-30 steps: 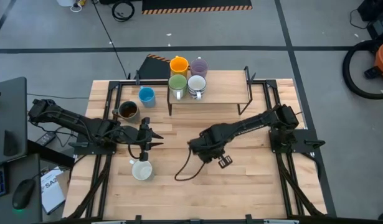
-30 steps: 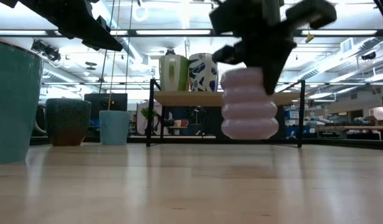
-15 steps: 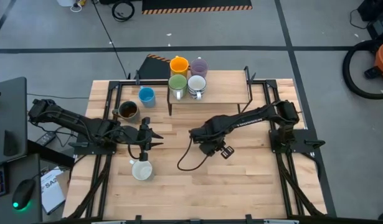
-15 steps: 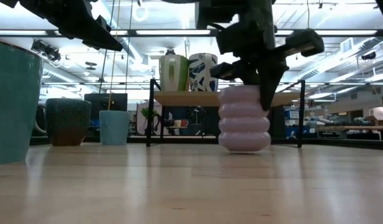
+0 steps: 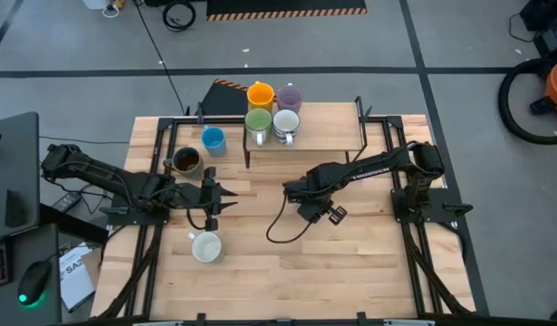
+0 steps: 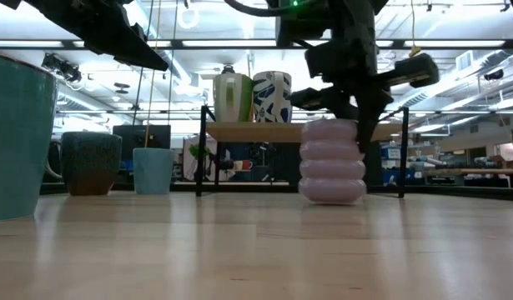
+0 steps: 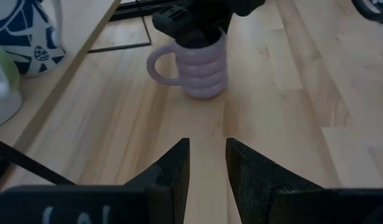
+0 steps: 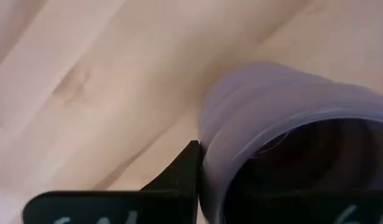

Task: Place coffee mugs
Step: Put the purple mug on the shelf

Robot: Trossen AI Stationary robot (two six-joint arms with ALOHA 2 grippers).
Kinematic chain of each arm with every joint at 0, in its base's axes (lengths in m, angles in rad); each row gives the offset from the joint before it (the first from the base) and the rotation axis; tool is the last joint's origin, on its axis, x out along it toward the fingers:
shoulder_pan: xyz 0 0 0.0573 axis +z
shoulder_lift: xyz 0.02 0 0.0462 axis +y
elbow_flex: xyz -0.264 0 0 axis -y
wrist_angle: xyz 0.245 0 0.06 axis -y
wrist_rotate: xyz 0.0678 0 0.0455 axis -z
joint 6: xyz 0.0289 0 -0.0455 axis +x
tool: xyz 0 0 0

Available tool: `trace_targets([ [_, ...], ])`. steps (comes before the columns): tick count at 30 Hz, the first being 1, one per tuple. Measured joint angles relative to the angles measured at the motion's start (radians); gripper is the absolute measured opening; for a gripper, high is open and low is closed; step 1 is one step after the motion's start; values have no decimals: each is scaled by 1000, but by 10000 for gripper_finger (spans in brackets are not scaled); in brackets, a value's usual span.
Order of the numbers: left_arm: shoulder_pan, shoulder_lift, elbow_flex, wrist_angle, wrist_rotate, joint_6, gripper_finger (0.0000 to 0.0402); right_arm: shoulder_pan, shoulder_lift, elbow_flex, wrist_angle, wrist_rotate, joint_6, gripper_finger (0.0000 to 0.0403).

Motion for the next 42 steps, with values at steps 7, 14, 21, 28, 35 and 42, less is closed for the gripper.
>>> trace_targets([
  [7, 0, 0, 0, 0, -5, -1, 110, -27, -6, 2, 5, 8, 20, 101],
  [14, 0, 0, 0, 0, -5, -1, 110, -10, -6, 2, 1, 79, 73, 168],
  [21, 0, 0, 0, 0, -5, -1, 110, -8, -7, 39, -11, 85, 269, 195],
  [28, 0, 0, 0, 0, -5, -1, 110, 3, -8, 24, 21, 82, 421, 193],
  [35, 0, 0, 0, 0, -5, -1, 110, 3, -8, -24, 115, 66, 520, 192],
  [42, 0, 0, 0, 0, -5, -1, 110, 4, -8, -80, 214, 64, 563, 166],
])
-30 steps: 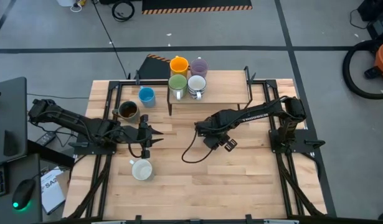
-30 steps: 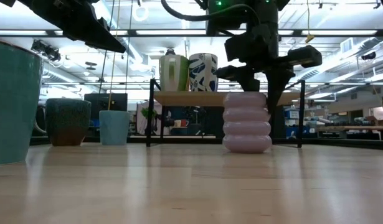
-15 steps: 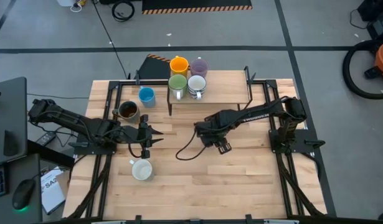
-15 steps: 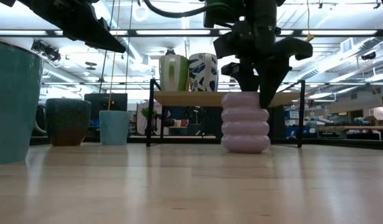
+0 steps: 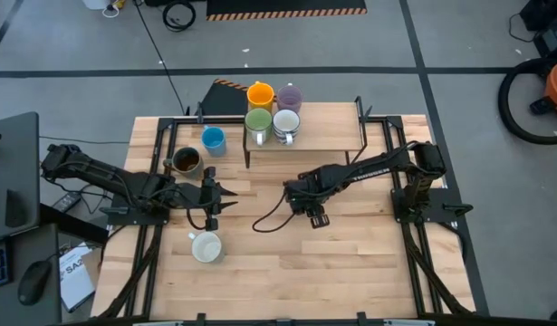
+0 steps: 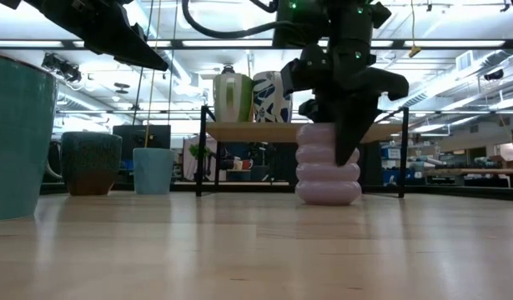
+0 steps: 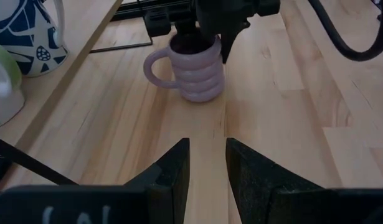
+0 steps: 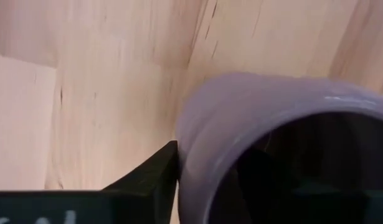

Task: Place coffee mugs
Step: Put the purple mug on the shelf

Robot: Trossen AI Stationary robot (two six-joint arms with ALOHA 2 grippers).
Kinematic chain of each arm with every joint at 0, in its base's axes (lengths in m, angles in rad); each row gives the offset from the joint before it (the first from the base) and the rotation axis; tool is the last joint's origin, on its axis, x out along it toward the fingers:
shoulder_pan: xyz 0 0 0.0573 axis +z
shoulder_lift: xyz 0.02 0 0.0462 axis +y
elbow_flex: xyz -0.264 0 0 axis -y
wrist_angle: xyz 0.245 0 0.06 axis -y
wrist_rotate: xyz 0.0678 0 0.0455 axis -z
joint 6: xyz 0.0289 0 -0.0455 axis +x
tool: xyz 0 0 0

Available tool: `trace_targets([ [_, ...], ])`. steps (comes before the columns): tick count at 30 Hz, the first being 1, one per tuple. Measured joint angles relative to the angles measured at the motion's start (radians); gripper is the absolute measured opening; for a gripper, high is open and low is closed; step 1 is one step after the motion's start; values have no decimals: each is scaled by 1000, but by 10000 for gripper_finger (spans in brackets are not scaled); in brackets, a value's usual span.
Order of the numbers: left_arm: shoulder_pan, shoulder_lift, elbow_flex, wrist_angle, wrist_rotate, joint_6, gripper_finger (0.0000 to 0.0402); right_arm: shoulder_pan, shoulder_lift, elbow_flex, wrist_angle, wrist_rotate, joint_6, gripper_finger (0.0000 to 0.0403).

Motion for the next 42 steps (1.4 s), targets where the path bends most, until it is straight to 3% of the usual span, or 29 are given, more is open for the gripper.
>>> trace_targets([
  [11, 0, 0, 0, 0, 5, -1, 110, 0, 0, -4, 22, -4, 52, 72],
  [15, 0, 0, 0, 0, 70, -34, 110, 0, 1, 1, -1, -7, 53, 46],
  [22, -2, 0, 0, -2, 194, -124, 110, -1, 3, 34, -17, -8, 41, 49],
  [32, -1, 0, 0, -20, 201, -184, 110, -1, 2, 142, -123, -36, -24, 47],
  [42, -1, 0, 0, 69, 197, -79, 110, -17, 2, 228, -164, -132, -88, 48],
])
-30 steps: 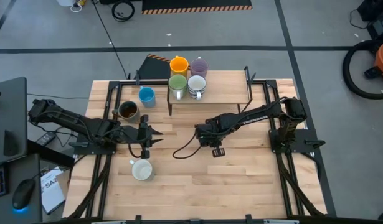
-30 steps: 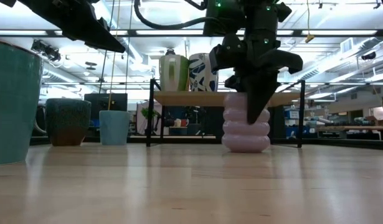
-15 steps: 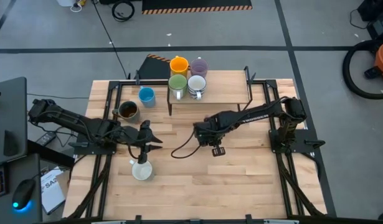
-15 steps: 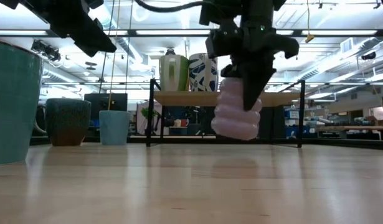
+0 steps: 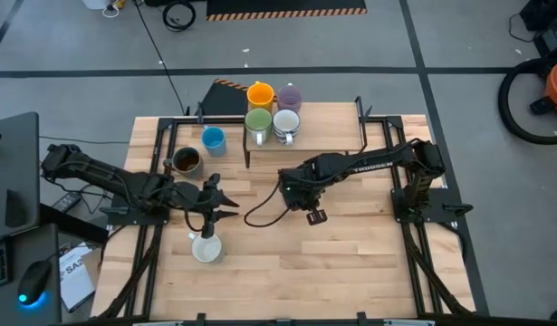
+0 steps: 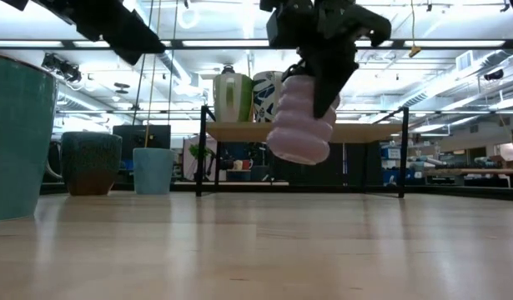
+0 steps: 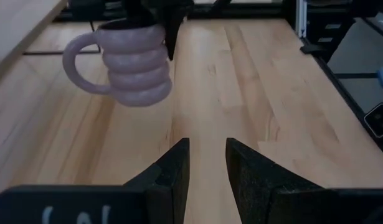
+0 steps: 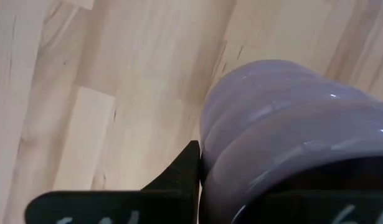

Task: Place coffee mugs
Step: Put the purple mug on the shelf

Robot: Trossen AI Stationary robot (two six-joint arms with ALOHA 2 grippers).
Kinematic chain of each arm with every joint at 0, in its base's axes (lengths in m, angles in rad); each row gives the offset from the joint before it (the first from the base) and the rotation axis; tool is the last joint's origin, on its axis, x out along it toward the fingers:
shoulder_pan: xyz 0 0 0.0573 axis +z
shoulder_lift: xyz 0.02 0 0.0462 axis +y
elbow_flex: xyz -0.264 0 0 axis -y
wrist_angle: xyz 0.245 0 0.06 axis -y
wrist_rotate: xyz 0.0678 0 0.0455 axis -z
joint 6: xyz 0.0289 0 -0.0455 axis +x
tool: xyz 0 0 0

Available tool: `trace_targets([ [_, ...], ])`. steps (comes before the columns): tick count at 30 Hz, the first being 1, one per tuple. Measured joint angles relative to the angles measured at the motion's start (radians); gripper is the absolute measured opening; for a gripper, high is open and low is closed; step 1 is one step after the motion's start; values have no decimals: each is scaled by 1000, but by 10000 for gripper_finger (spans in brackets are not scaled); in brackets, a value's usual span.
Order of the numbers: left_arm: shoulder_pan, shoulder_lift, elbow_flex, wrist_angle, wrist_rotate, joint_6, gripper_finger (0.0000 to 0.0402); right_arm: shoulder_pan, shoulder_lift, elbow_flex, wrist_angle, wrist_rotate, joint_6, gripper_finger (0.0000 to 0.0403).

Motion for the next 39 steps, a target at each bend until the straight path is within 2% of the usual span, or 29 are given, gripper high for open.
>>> trace_targets([
  [14, 0, 0, 0, 15, -70, 2, 110, 48, -5, 198, -303, 16, 13, 48],
  [20, 0, 0, 0, 15, -71, 35, 110, 33, -27, 221, -412, 99, -65, 48],
  [30, 1, 0, 0, 15, -71, 90, 110, -40, -128, 222, -466, 162, -111, 48],
  [35, 1, 0, 0, 15, -71, 90, 110, -100, -141, 222, -482, 230, -133, 48],
  [39, 1, 0, 0, 15, -71, 90, 110, -164, -136, 222, -485, 241, -181, 48],
])
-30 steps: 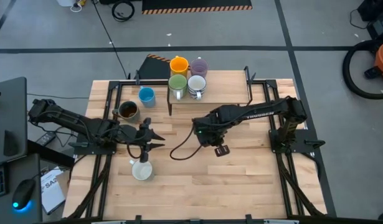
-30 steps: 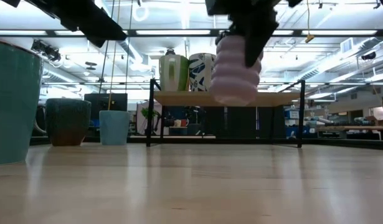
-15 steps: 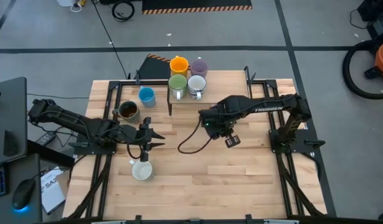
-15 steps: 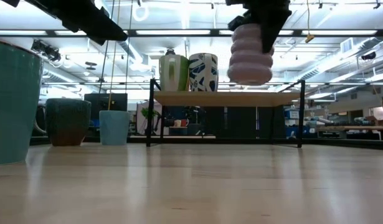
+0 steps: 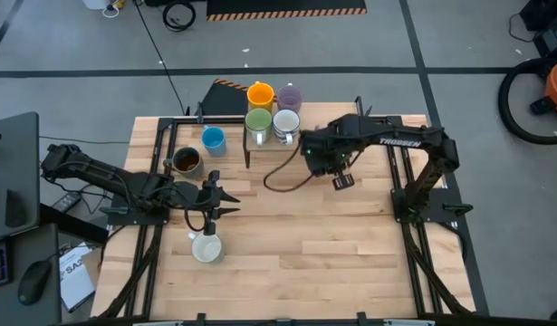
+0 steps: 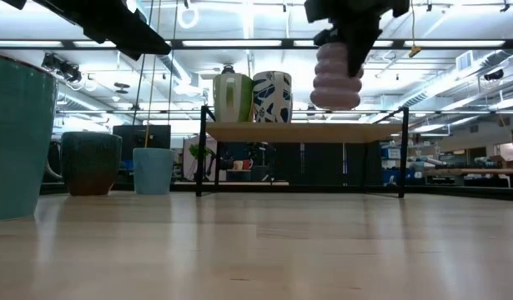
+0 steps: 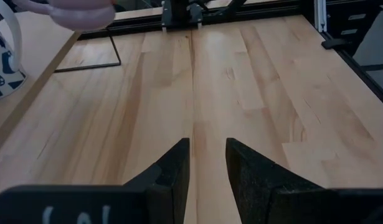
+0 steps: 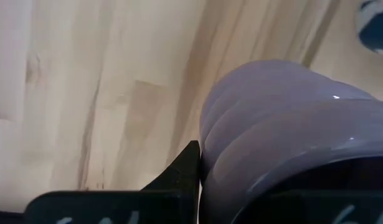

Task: Place coffee mugs
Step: Put the purple mug on the shelf

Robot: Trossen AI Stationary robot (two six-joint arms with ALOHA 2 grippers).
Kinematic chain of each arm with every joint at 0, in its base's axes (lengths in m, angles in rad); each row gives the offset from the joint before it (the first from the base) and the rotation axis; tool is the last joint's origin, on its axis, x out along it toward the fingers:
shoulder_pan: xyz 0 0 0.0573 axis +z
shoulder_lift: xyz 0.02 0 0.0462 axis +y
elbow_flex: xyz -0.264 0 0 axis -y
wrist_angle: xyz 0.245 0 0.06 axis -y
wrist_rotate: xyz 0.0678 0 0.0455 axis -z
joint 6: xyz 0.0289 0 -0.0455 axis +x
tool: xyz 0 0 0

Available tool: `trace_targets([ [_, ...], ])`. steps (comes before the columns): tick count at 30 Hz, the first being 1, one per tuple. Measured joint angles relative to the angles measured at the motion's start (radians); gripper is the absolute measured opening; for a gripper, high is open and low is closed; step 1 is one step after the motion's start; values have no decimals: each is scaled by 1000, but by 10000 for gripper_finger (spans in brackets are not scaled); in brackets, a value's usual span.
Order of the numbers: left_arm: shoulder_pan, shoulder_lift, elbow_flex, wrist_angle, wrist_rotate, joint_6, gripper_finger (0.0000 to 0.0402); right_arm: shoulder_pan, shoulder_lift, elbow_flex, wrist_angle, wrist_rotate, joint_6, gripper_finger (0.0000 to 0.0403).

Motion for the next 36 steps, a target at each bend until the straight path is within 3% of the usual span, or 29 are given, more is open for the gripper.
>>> trace_targets([
  [6, 0, 0, 0, 0, 0, 4, 110, -115, 1, 55, -24, -10, -31, 46],
  [14, 0, 0, 0, -1, -4, 143, 110, -284, 2, 87, 40, -20, -169, 45],
  [23, 0, 0, 0, 0, -56, 224, 110, -480, 3, 87, 151, -110, -269, 48],
  [36, 0, 0, 1, 28, -56, 172, 110, -545, 84, 86, 232, -115, -341, 49],
])
